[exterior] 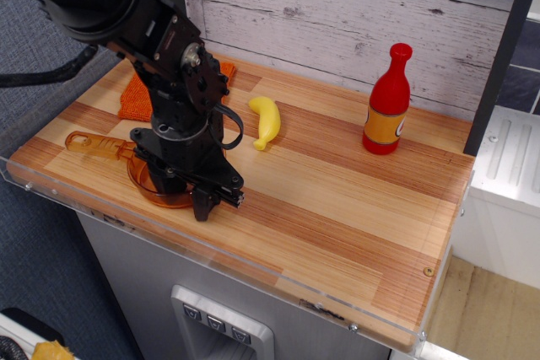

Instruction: Slide the orange pan in front of the hot sauce.

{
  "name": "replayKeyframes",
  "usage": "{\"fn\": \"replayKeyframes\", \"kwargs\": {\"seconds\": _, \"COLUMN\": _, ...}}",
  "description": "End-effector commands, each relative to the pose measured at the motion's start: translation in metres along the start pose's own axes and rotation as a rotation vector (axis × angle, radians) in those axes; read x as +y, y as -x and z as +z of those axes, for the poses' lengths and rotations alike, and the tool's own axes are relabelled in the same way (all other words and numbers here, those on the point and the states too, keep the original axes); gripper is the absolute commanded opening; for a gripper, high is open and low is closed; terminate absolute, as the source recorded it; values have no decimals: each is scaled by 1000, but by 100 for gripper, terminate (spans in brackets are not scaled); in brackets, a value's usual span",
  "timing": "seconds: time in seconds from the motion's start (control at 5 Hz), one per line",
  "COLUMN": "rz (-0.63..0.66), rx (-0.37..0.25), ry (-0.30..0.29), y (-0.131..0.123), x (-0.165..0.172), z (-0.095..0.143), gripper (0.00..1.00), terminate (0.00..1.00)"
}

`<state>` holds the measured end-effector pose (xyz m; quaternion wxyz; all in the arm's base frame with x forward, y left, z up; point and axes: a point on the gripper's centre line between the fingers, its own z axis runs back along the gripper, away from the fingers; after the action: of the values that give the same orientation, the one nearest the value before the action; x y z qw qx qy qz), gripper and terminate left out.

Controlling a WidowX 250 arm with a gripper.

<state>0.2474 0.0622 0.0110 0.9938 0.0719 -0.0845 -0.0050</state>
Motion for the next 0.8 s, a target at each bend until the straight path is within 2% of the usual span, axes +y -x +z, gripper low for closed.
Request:
{"fn": "replayKeyframes", "kwargs": {"seconds": 0.0, "rz": 22, "rx": -6, "ry": -24, "y": -8, "x": 6, "z": 7, "gripper": 0, "terminate": 0}}
{"fn": "replayKeyframes", "kwargs": {"seconds": 0.2, "rz": -27, "rx": 103, "ry": -101, "y": -17, "x": 1, "z": 10, "gripper": 0, "terminate": 0}}
{"fn": "replayKeyframes", "kwargs": {"seconds": 0.6, "rz": -122, "rx": 103, "ry": -181, "y": -36, "x": -37, "z": 36, "gripper": 0, "terminate": 0}}
